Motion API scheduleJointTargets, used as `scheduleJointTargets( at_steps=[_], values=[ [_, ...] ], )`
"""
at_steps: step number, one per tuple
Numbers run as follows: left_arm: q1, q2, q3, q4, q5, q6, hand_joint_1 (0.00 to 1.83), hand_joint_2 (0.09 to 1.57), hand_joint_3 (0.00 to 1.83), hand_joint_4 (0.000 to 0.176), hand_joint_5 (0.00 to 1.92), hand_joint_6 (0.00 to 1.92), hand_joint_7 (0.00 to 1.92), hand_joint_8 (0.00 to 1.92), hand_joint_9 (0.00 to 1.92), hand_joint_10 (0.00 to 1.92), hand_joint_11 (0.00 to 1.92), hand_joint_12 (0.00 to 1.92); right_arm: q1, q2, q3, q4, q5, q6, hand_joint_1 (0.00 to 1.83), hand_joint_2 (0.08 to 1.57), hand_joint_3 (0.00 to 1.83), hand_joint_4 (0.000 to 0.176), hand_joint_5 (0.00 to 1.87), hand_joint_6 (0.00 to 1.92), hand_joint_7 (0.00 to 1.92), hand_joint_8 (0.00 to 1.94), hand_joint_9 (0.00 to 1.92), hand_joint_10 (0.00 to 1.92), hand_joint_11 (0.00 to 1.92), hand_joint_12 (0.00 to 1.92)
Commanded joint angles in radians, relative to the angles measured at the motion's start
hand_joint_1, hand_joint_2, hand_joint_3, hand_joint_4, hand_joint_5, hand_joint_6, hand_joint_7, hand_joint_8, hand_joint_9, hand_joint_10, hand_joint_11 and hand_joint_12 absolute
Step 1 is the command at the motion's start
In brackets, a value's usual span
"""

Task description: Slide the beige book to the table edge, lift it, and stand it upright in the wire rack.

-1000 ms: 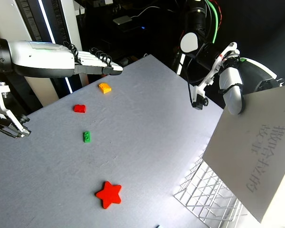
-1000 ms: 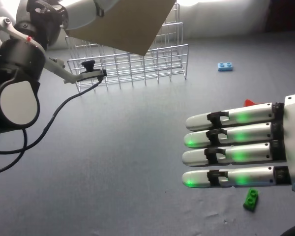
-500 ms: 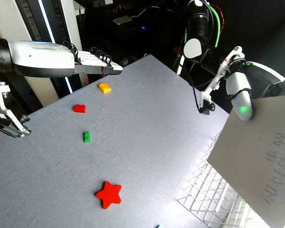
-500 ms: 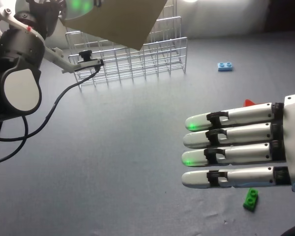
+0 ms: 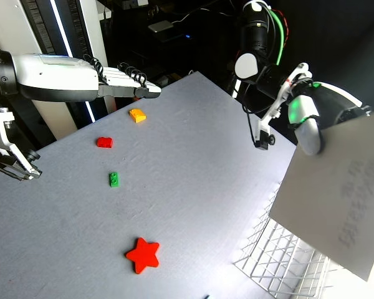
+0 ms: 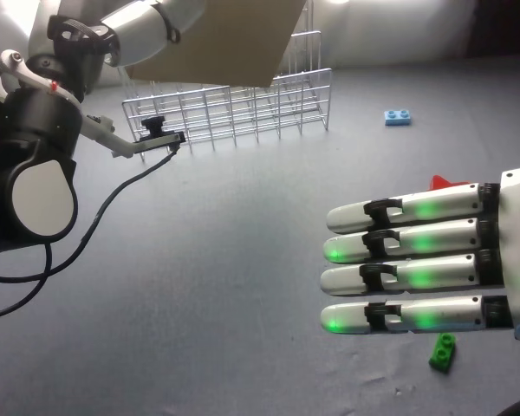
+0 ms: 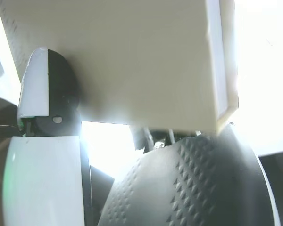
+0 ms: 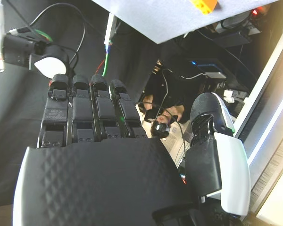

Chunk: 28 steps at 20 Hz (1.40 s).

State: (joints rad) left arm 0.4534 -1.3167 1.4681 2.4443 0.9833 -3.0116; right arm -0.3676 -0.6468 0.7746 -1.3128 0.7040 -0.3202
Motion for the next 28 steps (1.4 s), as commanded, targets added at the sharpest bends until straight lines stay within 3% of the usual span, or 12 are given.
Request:
scheduleJointTargets(
  at_steps=[1,8,10,19,23,28],
  values=[
    [-0.012,0.004,0.010,0.040,0.108,-0.005,1.33,1.24,0.00,0.000,0.71,1.31,0.74,1.46,0.66,1.54,0.55,1.51,0.004,0.001,-0.005,0.064,0.059,-0.010,0.00,1.15,0.00,0.000,0.00,0.00,0.00,0.00,0.00,0.00,0.00,0.00],
    [-0.093,0.001,0.074,0.043,0.053,-0.005,1.33,1.23,0.00,0.000,0.72,1.28,0.74,1.47,0.68,1.51,0.58,1.48,0.003,0.000,-0.005,0.064,0.059,-0.012,0.00,1.14,0.00,0.000,0.00,0.00,0.00,0.00,0.00,0.00,0.00,0.00],
    [-0.103,0.001,0.080,0.043,0.046,-0.005,1.34,1.22,0.00,0.000,0.76,1.20,0.76,1.45,0.68,1.52,0.59,1.51,0.001,0.000,-0.005,0.064,0.059,-0.012,0.00,1.14,0.00,0.000,0.00,0.00,0.00,0.00,0.00,0.00,0.00,0.00],
    [-0.055,0.004,0.043,0.029,0.080,-0.005,1.34,1.23,0.00,0.000,0.75,1.26,0.76,1.44,0.69,1.49,0.59,1.47,0.007,0.029,-0.005,0.109,0.007,0.031,0.00,1.15,0.00,0.000,0.00,0.00,0.00,0.00,0.00,0.00,0.00,0.00],
    [-0.021,0.004,0.028,0.029,0.118,-0.005,1.33,1.24,0.00,0.000,0.72,1.30,0.75,1.47,0.68,1.51,0.57,1.47,0.017,0.068,-0.005,0.114,-0.118,0.105,0.00,1.15,0.00,0.000,0.00,0.00,0.00,0.00,0.00,0.00,0.00,0.00],
    [0.017,-0.011,0.027,0.031,0.190,-0.005,1.34,1.22,0.00,0.000,0.74,1.27,0.77,1.42,0.70,1.48,0.58,1.46,0.063,0.127,-0.005,0.114,-0.343,0.284,0.00,1.15,0.00,0.000,0.00,0.00,0.00,0.00,0.00,0.00,0.00,0.00]
  ],
)
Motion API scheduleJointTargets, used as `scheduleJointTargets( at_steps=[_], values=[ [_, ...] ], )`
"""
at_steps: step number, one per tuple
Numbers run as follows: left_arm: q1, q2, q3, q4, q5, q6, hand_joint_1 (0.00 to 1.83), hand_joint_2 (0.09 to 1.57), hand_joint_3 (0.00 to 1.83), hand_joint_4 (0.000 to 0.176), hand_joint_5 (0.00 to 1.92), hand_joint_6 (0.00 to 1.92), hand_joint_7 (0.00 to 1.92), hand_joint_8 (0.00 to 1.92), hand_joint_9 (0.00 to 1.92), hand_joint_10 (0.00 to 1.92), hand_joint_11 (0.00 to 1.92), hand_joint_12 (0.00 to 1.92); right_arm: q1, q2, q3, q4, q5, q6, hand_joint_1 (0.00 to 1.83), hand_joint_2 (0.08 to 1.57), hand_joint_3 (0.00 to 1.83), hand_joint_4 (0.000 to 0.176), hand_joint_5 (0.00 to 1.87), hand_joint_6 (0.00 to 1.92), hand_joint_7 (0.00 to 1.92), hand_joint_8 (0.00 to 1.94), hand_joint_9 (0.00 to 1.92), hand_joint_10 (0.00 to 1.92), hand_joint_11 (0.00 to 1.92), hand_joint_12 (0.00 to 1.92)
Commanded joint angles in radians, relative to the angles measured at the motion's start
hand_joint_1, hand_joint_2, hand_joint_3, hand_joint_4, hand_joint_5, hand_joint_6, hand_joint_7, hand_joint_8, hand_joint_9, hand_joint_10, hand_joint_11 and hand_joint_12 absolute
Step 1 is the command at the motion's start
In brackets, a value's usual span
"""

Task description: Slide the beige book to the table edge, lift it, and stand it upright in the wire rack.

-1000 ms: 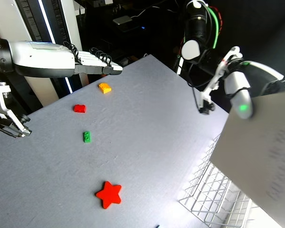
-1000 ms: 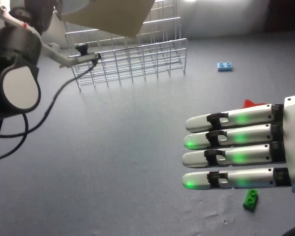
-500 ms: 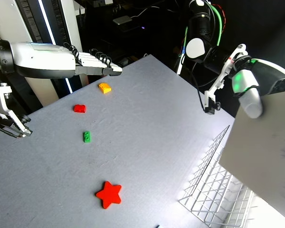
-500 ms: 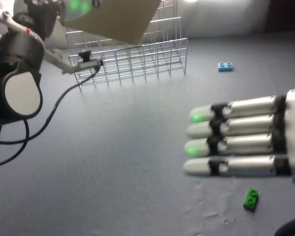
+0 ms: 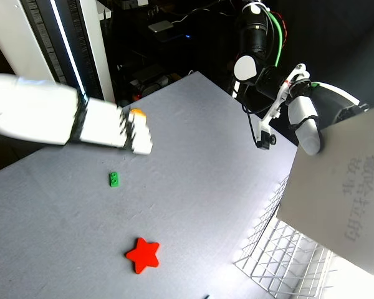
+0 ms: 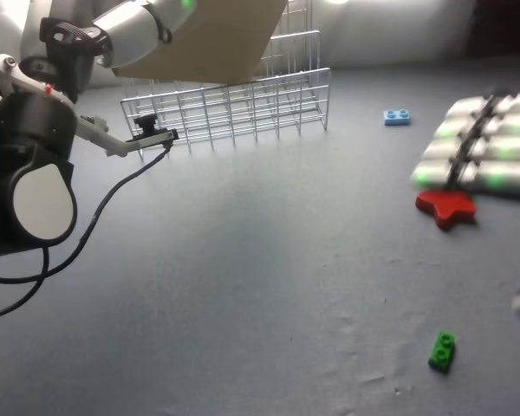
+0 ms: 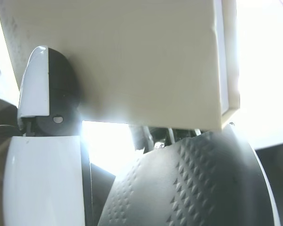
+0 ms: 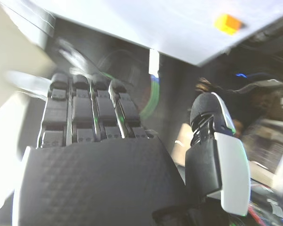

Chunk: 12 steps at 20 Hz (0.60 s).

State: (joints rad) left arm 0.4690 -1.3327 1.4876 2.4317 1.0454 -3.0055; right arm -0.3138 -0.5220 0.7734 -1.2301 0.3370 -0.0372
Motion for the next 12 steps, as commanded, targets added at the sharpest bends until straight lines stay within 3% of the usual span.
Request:
scheduleJointTargets(
  at_steps=[1,6,10,12],
  values=[
    [0.005,0.002,0.007,0.042,0.144,-0.012,1.34,1.22,0.00,0.000,0.75,1.26,0.79,1.39,0.72,1.46,0.60,1.44,0.014,0.004,-0.004,0.032,-0.008,0.029,0.00,1.15,0.00,0.000,0.00,0.00,0.00,0.00,0.00,0.00,0.00,0.00],
    [0.030,0.002,-0.007,0.009,0.193,-0.012,1.34,1.23,0.00,0.000,0.75,1.24,0.76,1.44,0.68,1.51,0.59,1.48,0.052,-0.007,-0.004,0.032,-0.155,0.110,0.00,1.15,0.00,0.000,0.00,0.00,0.00,0.00,0.00,0.00,0.00,0.00],
    [0.042,-0.013,-0.006,-0.017,0.215,-0.012,1.34,1.23,0.00,0.000,0.75,1.24,0.75,1.47,0.66,1.54,0.58,1.53,0.074,-0.016,-0.004,0.032,-0.170,0.148,0.00,1.15,0.00,0.000,0.00,0.00,0.00,0.00,0.00,0.00,0.00,0.00],
    [0.045,-0.030,0.007,-0.026,0.217,-0.012,1.34,1.23,0.00,0.000,0.75,1.25,0.75,1.46,0.67,1.53,0.57,1.52,0.093,-0.024,-0.004,0.032,-0.237,0.159,0.00,1.15,0.00,0.000,0.00,0.00,0.00,0.00,0.00,0.00,0.00,0.00]
  ],
)
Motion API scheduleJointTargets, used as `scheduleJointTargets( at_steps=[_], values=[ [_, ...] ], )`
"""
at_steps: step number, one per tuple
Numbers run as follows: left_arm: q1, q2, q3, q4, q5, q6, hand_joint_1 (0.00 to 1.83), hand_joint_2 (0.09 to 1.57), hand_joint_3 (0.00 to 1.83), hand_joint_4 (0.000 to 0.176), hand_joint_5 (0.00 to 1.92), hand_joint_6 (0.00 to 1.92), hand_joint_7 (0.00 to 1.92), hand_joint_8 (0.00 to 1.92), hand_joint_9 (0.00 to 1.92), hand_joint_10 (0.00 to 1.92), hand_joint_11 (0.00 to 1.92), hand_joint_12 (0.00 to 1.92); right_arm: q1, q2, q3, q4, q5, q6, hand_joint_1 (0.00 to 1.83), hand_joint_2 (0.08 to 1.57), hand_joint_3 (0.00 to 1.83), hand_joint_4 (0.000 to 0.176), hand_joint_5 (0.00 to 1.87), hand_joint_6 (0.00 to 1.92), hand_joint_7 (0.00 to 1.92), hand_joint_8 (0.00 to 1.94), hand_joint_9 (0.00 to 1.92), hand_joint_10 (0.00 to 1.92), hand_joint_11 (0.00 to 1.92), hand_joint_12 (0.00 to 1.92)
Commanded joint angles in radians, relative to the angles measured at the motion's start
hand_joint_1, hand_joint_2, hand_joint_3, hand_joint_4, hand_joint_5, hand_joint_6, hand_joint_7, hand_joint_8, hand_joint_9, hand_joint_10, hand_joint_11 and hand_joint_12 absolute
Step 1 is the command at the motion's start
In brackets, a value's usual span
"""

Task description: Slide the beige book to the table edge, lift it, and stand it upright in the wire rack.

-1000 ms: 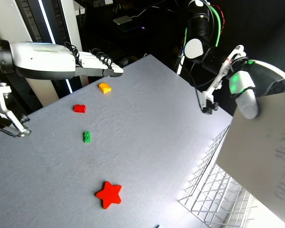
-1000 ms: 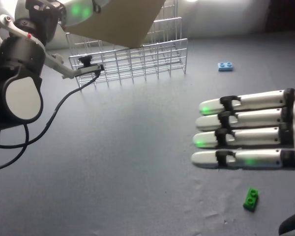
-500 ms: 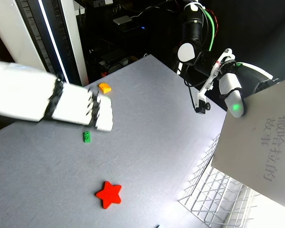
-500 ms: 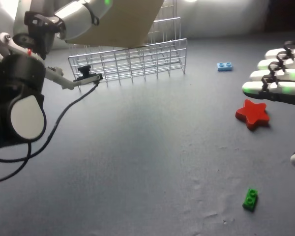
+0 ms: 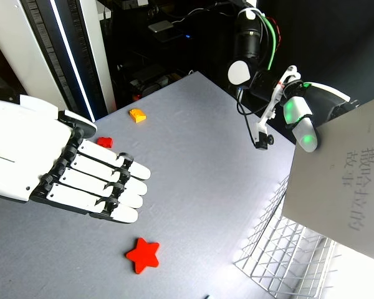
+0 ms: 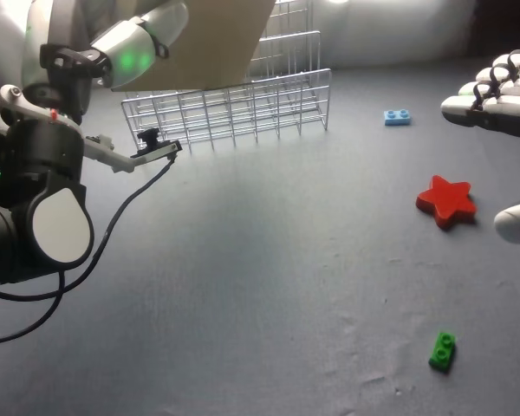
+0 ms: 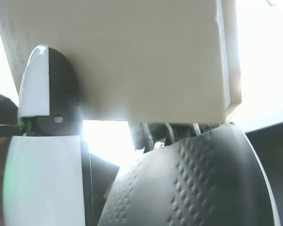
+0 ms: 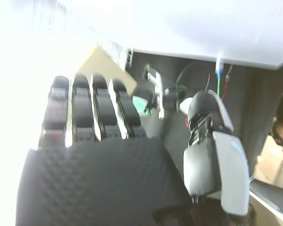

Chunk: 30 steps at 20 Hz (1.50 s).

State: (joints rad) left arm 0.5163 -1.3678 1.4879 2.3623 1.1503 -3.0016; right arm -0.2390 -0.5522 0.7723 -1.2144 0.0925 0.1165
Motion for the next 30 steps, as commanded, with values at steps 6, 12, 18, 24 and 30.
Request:
scheduleJointTargets(
  at_steps=[6,12,18,24,30],
  values=[
    [0.021,-0.018,0.015,0.011,0.153,-0.015,1.33,1.24,0.00,0.000,0.73,1.30,0.75,1.45,0.67,1.52,0.57,1.53,0.035,-0.002,-0.003,0.017,-0.046,0.018,0.00,1.15,0.00,0.000,0.00,0.00,0.00,0.00,0.00,0.00,0.00,0.00],
    [0.006,-0.081,0.066,0.023,0.156,-0.015,1.33,1.24,0.00,0.000,0.72,1.27,0.75,1.47,0.66,1.54,0.56,1.52,0.044,-0.007,-0.004,0.017,-0.070,0.018,0.00,1.14,0.00,0.000,0.00,0.00,0.00,0.00,0.00,0.00,0.00,0.00],
    [-0.003,-0.125,0.095,0.010,0.147,-0.015,1.34,1.23,0.00,0.000,0.73,1.26,0.76,1.45,0.67,1.52,0.55,1.51,0.045,-0.007,-0.004,0.017,-0.073,0.018,0.00,1.15,0.00,0.000,0.00,0.00,0.00,0.00,0.00,0.00,0.00,0.00],
    [0.002,-0.162,0.120,-0.003,0.128,-0.015,1.33,1.25,0.00,0.000,0.69,1.32,0.74,1.48,0.66,1.54,0.54,1.53,0.047,-0.008,-0.004,0.017,-0.075,0.018,0.00,1.14,0.00,0.000,0.00,0.00,0.00,0.00,0.00,0.00,0.00,0.00],
    [0.005,-0.195,0.163,-0.037,0.119,-0.015,1.34,1.21,0.00,0.000,0.76,1.19,0.80,1.40,0.70,1.48,0.58,1.48,0.050,-0.009,-0.004,0.017,-0.075,0.018,0.00,1.15,0.00,0.000,0.00,0.00,0.00,0.00,0.00,0.00,0.00,0.00]
  ],
)
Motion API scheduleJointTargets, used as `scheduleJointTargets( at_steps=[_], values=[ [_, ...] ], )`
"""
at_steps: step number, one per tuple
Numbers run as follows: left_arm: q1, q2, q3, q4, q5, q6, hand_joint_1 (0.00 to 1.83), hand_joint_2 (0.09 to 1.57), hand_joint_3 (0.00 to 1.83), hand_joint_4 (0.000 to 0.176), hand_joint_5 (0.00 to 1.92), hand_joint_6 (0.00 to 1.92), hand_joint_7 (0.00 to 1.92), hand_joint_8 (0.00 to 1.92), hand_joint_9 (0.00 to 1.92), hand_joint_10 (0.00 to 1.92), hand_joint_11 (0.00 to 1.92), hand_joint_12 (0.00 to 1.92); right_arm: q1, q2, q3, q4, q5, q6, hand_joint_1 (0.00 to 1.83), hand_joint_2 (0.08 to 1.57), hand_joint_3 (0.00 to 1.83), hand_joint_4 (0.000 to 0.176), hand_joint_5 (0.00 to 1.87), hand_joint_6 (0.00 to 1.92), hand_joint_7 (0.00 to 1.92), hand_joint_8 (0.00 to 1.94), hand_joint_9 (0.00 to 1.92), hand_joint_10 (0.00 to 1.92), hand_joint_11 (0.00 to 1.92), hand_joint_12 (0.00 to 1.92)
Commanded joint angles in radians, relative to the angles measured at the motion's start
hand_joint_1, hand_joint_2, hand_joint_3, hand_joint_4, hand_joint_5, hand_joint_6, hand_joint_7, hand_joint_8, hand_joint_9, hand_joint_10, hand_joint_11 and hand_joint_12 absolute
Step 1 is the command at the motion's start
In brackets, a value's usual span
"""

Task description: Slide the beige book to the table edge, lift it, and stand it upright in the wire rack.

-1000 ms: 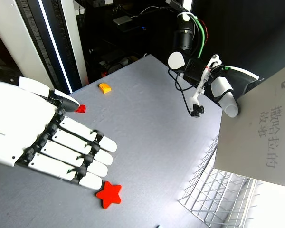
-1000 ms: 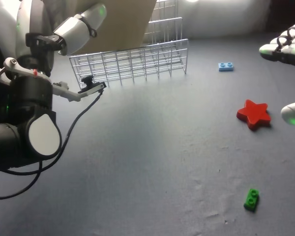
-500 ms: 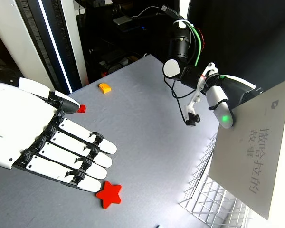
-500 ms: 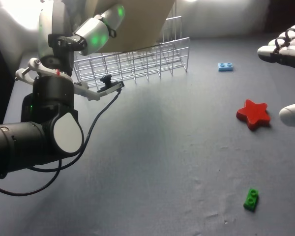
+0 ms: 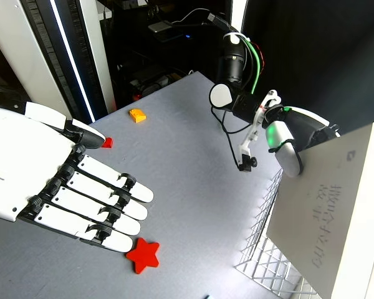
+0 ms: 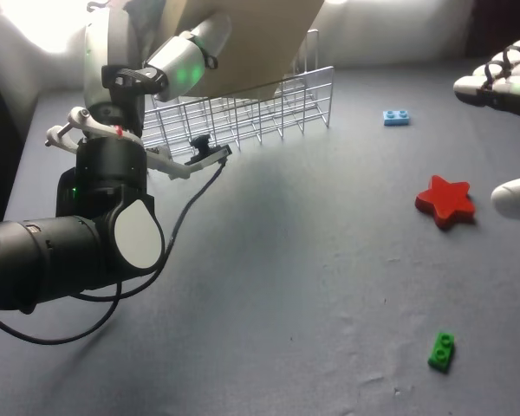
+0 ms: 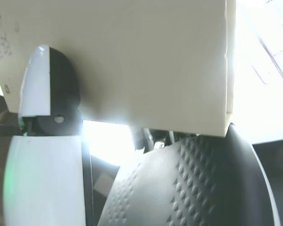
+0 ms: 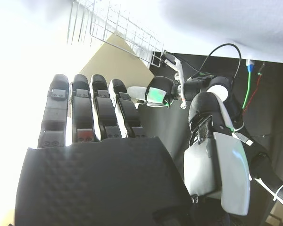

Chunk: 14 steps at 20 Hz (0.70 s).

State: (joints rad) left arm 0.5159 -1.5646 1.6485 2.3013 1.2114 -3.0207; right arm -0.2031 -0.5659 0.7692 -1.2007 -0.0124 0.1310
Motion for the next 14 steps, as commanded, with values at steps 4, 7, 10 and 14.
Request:
scheduleJointTargets(
  at_steps=[4,7,10,14],
  values=[
    [0.019,-0.008,0.005,-0.031,0.103,0.004,1.33,1.23,0.00,0.000,0.73,1.27,0.76,1.46,0.67,1.51,0.54,1.50,0.016,0.004,-0.001,0.003,0.031,0.003,0.00,1.15,0.00,0.000,0.00,0.00,0.00,0.00,0.00,0.00,0.00,0.00],
    [0.030,-0.010,0.008,-0.034,0.105,0.004,1.33,1.24,0.00,0.000,0.72,1.29,0.75,1.46,0.66,1.54,0.53,1.52,0.019,0.003,-0.001,0.003,0.032,0.003,0.00,1.15,0.00,0.000,0.00,0.00,0.00,0.00,0.00,0.00,0.00,0.00],
    [0.038,-0.018,0.018,-0.046,0.105,0.004,1.33,1.25,0.00,0.000,0.70,1.27,0.73,1.49,0.64,1.58,0.50,1.55,0.024,0.001,-0.001,0.003,0.032,0.003,0.00,1.15,0.00,0.000,0.00,0.00,0.00,0.00,0.00,0.00,0.00,0.00],
    [0.013,-0.046,0.058,-0.032,0.094,0.004,1.33,1.24,0.00,0.000,0.73,1.23,0.75,1.48,0.64,1.55,0.51,1.51,0.029,-0.003,-0.001,0.003,0.025,0.004,0.00,1.15,0.00,0.000,0.00,0.00,0.00,0.00,0.00,0.00,0.00,0.00]
  ],
)
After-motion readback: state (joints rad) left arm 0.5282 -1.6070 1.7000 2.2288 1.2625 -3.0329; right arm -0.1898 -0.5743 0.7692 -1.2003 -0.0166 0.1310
